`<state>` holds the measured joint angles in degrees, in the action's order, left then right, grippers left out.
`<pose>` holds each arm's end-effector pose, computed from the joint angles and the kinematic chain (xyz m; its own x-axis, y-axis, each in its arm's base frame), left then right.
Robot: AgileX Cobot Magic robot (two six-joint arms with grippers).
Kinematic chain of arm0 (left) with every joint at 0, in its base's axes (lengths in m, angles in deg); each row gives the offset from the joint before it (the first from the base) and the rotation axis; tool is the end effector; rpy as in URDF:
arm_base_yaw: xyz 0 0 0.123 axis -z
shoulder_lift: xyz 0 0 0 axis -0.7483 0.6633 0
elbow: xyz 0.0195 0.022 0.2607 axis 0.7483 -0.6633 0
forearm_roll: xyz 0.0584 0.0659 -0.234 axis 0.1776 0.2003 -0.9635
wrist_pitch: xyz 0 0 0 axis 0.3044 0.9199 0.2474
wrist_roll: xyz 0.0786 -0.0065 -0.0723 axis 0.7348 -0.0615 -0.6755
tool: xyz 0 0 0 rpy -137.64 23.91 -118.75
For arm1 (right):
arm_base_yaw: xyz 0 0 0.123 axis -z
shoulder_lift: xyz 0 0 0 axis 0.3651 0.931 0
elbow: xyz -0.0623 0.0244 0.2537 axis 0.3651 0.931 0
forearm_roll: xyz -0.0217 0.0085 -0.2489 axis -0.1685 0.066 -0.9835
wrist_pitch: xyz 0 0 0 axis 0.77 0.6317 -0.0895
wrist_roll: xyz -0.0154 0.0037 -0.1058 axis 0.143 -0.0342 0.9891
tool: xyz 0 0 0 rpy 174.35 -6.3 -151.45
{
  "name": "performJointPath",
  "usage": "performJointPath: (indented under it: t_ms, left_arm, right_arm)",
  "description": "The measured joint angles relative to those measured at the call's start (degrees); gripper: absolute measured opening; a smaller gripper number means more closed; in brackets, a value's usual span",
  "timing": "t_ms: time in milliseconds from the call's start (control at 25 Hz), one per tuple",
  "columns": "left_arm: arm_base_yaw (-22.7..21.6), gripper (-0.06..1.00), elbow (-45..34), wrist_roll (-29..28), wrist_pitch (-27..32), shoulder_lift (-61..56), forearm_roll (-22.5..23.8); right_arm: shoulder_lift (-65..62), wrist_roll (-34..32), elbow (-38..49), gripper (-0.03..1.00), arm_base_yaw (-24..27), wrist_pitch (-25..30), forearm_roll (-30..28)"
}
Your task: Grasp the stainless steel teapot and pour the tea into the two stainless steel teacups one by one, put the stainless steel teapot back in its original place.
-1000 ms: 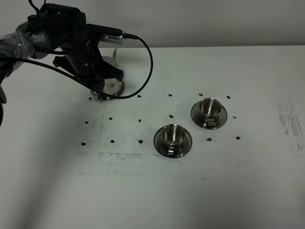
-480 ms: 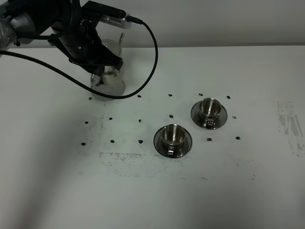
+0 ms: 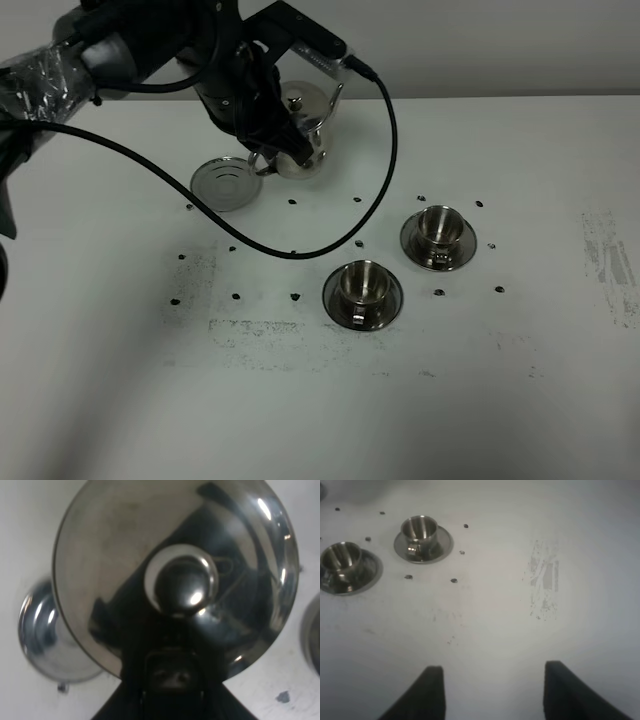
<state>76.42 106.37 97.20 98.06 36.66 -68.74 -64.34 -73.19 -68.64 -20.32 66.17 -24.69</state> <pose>0.4209 -0.2257 0.2206 -0.5733 0.6973 -0.4302 0.7199 0.6794 0.1419 0.0317 0.0076 0.2699 -0.5132 -0.0563 -0.8564 -0.0813 0.9965 -0.0167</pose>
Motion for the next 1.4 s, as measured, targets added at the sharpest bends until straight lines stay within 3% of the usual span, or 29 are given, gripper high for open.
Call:
performJointPath:
  t_ms: [280, 440, 1080, 1400]
  left_arm:
    - [3.07, 0.20, 15.91, 9.38, 8.83, 8.66, -1.16]
    - [4.16, 0.20, 21.27, 15.59, 9.31, 11.98, -1.28]
    - [6.55, 0.20, 21.85, 41.98, 9.35, 14.31, 2.44]
    - [6.64, 0.20, 21.85, 48.72, 9.30, 14.43, 3.00]
  right_arm:
    - [0.00, 0.00, 0.00, 0.43, 0.00, 0.00, 0.00]
    - [0.00, 0.00, 0.00, 0.43, 0.00, 0.00, 0.00]
    - [0.00, 0.00, 0.00, 0.37, 0.00, 0.00, 0.00]
    - [0.00, 0.00, 0.00, 0.32, 0.00, 0.00, 0.00]
